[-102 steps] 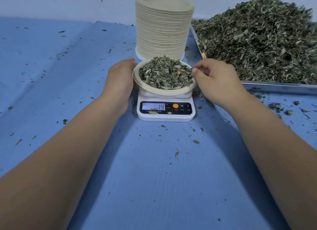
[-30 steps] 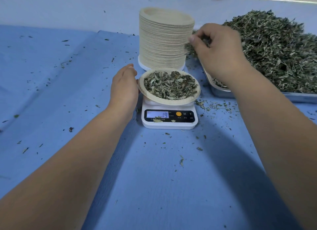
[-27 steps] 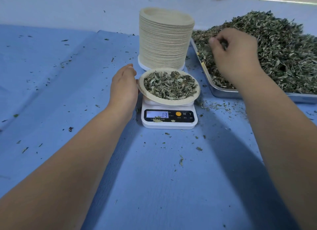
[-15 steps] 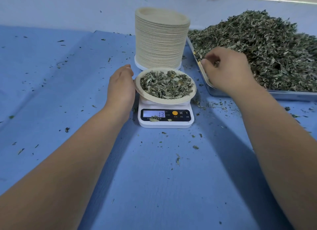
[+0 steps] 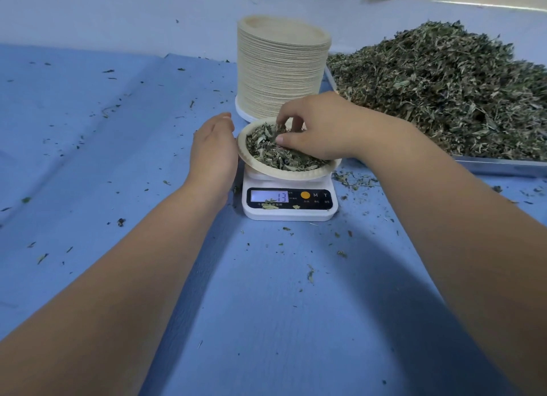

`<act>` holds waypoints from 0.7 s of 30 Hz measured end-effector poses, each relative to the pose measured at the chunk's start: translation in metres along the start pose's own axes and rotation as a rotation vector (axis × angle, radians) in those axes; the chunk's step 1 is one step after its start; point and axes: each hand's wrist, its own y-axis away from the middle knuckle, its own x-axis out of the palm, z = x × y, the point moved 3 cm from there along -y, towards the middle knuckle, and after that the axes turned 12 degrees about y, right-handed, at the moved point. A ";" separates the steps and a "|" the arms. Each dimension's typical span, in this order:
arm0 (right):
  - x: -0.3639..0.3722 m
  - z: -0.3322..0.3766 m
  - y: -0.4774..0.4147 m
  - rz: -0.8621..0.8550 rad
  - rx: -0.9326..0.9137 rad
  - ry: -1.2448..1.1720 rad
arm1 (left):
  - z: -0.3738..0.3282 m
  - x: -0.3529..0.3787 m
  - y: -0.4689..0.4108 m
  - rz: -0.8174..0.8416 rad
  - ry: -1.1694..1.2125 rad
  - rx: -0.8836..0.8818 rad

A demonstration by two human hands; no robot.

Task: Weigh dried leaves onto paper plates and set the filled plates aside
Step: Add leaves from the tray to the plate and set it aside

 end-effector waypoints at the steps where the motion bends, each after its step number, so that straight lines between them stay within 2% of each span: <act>1: 0.000 0.001 -0.001 -0.034 -0.007 -0.029 | 0.000 0.000 0.000 0.000 0.002 -0.001; 11: -0.020 -0.015 0.003 -0.305 0.074 -0.229 | 0.000 0.000 0.000 0.013 0.003 0.000; 17: -0.030 -0.046 0.020 -0.482 0.258 -0.348 | -0.002 0.002 0.002 0.010 -0.038 0.018; 21: -0.024 -0.078 0.035 -0.603 0.469 -0.329 | -0.001 0.004 0.005 0.028 -0.087 0.059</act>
